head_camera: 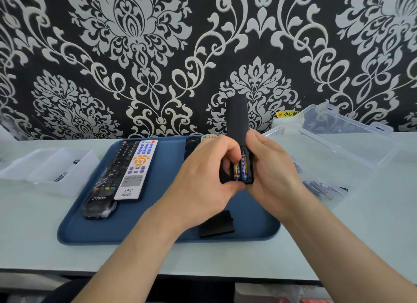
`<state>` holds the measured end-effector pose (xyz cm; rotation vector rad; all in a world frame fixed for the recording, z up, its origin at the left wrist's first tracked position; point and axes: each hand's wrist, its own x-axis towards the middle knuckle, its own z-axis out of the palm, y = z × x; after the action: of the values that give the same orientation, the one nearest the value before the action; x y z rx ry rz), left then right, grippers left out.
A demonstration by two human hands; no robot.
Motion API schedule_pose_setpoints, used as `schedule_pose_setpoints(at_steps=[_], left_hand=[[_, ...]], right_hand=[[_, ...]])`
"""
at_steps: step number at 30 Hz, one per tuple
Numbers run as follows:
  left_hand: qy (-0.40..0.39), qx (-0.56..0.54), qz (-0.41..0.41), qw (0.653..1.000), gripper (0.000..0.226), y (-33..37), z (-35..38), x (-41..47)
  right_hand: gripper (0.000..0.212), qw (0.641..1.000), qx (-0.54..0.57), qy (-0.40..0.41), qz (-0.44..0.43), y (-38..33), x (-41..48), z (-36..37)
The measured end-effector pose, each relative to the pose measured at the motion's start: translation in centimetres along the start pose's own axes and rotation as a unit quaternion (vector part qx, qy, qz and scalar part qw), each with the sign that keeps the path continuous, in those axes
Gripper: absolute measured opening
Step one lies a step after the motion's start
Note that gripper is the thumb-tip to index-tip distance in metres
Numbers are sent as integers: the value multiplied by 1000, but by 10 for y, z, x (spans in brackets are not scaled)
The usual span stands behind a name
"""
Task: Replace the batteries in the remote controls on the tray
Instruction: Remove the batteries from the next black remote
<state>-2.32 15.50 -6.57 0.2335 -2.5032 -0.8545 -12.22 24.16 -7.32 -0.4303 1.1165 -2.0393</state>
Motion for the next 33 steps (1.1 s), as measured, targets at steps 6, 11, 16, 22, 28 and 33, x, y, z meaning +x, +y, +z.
schedule_pose_setpoints(at_steps=[6,11,16,22,28,33], left_hand=[[-4,12,-18,1000,50,-2,-3,3],[-26,6,-41,999,51,-4,-4,6],[-35,-13,-37,999,52,-1,-4,9],[-12,-134,-40,990,46,-4,-3,9],[68,-396,-112,909,45,0,-2,12],[143,-238,-52,959,44,-8,-20,13]], right_hand=[[25,1000,-2,8,10,4,3,-2],[30,1000,-17,7,9,9,0,1],[28,1000,-14,20,14,9,-1,3],[33,999,20,-7,37,10,1,-1],[33,998,-3,-6,68,6,3,-6],[12,952,-299,-67,3,-13,-1,-13]])
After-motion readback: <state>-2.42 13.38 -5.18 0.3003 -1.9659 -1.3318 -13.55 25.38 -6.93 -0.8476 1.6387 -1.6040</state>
